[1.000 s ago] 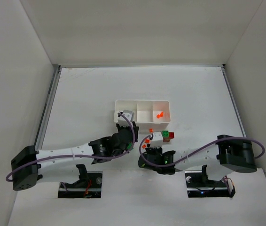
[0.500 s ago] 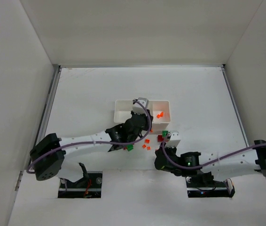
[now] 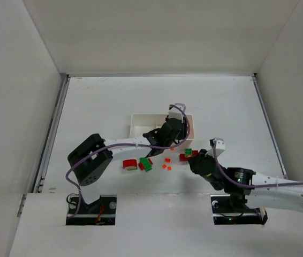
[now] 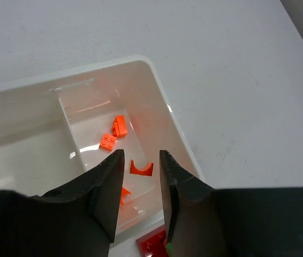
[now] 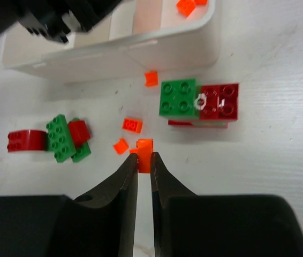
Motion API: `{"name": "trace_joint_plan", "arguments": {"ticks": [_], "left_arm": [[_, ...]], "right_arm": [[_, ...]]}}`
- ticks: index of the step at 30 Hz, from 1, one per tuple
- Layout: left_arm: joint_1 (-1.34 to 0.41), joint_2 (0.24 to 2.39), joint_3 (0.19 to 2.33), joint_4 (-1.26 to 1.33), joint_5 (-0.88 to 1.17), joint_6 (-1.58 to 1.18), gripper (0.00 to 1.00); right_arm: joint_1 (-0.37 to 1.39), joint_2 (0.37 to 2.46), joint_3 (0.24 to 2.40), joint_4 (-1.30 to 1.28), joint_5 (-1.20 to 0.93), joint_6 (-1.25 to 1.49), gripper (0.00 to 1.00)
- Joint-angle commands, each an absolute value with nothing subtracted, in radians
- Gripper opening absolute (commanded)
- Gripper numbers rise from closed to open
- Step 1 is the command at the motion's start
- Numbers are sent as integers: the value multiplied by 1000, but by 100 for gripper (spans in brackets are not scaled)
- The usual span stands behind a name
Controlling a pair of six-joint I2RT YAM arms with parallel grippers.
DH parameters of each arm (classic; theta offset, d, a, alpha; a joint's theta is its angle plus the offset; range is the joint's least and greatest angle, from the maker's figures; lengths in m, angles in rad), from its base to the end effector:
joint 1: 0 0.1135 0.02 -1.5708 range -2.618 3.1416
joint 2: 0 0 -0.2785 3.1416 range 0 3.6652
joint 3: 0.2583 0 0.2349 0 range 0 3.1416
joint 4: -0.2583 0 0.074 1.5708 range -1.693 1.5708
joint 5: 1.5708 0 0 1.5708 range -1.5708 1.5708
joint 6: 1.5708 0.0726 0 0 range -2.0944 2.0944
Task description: Sort the legos into containers by color
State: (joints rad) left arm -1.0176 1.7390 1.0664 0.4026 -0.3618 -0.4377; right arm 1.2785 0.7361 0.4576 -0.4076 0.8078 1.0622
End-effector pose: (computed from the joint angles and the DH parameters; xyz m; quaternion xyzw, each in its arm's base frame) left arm 0.2417 -0.3425 0.2557 0.1194 0.7813 -0.2892 0.5400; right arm 0.0919 0.1233 0.2171 0.0776 0.8443 0.2240 0.4805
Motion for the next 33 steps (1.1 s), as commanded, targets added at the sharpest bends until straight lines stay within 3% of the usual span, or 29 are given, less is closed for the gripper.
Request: {"name": "trace_joint_plan", "arguments": {"ticks": [1,6,19,25,29,33], "left_arm": [[-1002,1744,1129,448,-337,-425,35],[-987,1697,1103,448,-341,-426,50],[-995,1176,632,442,-437,-505,46],[-1038,866,433,296,-541,-552,45],[-1064,646,351,123,-620,-583,45],[-1076,467,319,-58,-670,-607,46]], "right_arm": [[1184,695,460,-331,738,925,15],[1029,718,497,-249,626,795,15],[771,1092,722,-66,477,575,16],[716,1239,814,-41,437,543,17],[706,1296,848,-41,445,532,21],[706,1298,845,-40,477,531,36]]}}
